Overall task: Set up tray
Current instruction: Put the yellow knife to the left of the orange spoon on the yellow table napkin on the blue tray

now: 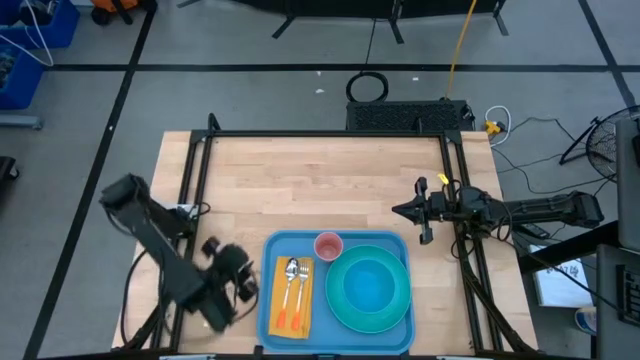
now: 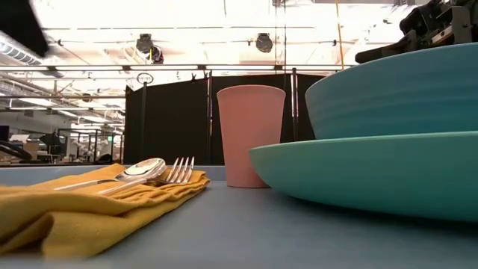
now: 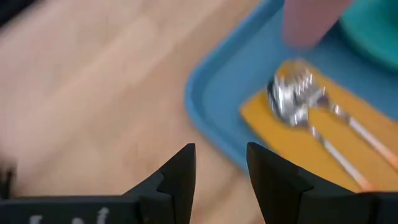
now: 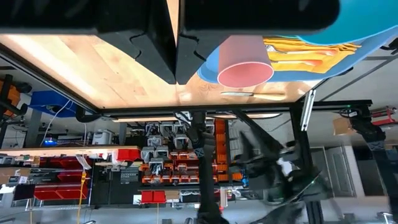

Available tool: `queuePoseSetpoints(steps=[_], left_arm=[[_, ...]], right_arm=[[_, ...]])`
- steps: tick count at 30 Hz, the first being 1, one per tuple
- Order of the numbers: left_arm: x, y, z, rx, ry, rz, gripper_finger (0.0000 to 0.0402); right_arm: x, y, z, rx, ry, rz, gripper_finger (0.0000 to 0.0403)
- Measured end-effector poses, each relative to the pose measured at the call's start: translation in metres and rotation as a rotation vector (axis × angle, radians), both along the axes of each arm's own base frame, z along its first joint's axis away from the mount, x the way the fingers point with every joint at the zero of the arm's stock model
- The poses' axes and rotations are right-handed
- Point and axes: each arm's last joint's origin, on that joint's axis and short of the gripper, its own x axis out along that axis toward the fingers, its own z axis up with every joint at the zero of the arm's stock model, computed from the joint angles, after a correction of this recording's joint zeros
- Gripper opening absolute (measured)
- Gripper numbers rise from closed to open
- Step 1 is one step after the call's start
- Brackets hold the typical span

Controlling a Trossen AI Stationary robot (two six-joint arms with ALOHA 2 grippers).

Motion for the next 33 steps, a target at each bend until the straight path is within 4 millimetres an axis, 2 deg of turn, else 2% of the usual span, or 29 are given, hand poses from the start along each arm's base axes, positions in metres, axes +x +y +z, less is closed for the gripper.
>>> queuePoseSetpoints(steps=[6, 10, 14, 18, 20, 24, 27, 30, 33], left_arm=[[0.020, 0.055, 0.007, 0.098, -0.017, -0.361, 0.0147], [0.034, 0.094, 0.014, 0.136, 0.062, -0.551, 0.0147], [0.032, 0.145, 0.020, 0.083, 0.147, -0.407, 0.0147], [0.009, 0.188, 0.025, -0.095, 0.195, -0.073, 0.0147], [-0.003, 0.198, 0.028, -0.184, 0.206, 0.049, 0.0147], [-0.017, 0.198, 0.029, -0.264, 0.272, 0.126, 0.0147], [-0.019, 0.196, 0.028, -0.267, 0.301, 0.101, 0.0147], [-0.019, 0.195, 0.023, -0.272, 0.232, 0.044, 0.0147], [-0.026, 0.196, 0.008, -0.294, 0.140, 0.011, 0.0147]], right_arm=[[0.000, 0.000, 0.000, -0.005, 0.002, -0.001, 0.0000], [0.000, 0.000, -0.001, -0.007, 0.013, 0.000, 0.0000], [0.001, 0.000, -0.004, -0.008, 0.037, -0.001, 0.0000], [0.001, 0.000, -0.004, -0.019, 0.042, -0.001, 0.0000], [0.001, 0.000, -0.004, -0.024, 0.044, -0.001, 0.0000], [0.001, 0.000, -0.004, -0.045, 0.044, -0.002, 0.0000], [0.001, 0.000, -0.004, -0.060, 0.045, -0.004, 0.0000], [0.001, 0.000, -0.004, -0.075, 0.045, -0.008, 0.0000], [0.001, 0.000, -0.004, -0.078, 0.045, -0.008, 0.0000]])
